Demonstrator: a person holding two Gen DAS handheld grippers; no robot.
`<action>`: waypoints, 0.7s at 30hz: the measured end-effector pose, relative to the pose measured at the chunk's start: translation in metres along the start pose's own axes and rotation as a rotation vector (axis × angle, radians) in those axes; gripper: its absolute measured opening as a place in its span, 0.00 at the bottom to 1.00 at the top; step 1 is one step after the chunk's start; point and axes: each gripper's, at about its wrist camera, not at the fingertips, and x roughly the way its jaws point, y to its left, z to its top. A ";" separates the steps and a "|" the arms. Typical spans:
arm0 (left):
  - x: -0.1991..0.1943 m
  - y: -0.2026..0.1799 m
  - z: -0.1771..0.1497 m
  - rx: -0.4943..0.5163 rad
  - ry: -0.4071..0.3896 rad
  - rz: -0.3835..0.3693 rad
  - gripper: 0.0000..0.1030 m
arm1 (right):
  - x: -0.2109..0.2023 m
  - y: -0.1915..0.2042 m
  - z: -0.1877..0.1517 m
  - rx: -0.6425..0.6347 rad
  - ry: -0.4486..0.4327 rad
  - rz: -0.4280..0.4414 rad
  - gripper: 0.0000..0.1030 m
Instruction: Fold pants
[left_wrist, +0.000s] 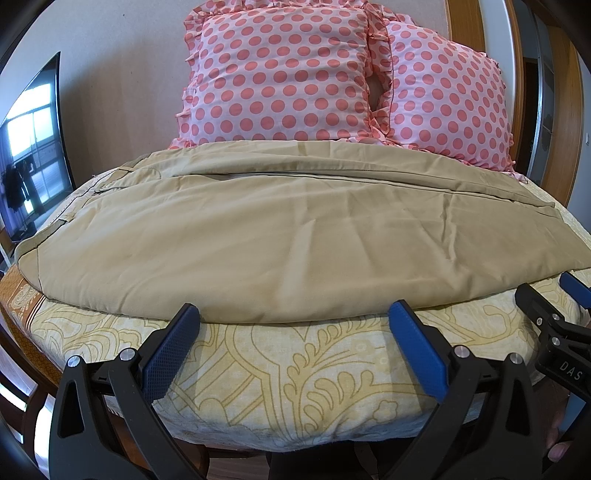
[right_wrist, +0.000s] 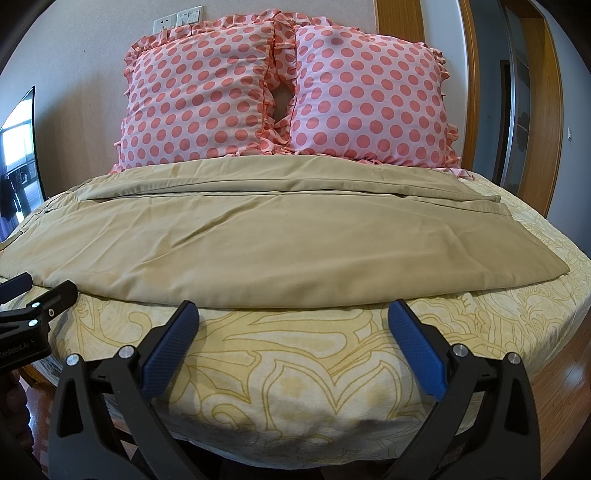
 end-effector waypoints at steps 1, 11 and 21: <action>0.000 0.000 0.000 0.000 0.000 0.000 0.99 | 0.000 0.000 0.000 0.000 0.000 0.000 0.98; 0.000 0.000 0.000 0.000 -0.001 0.000 0.99 | 0.000 0.000 0.000 0.000 -0.001 0.000 0.98; 0.000 0.001 0.001 0.003 0.007 -0.008 0.99 | -0.001 -0.002 0.003 -0.016 0.024 0.034 0.98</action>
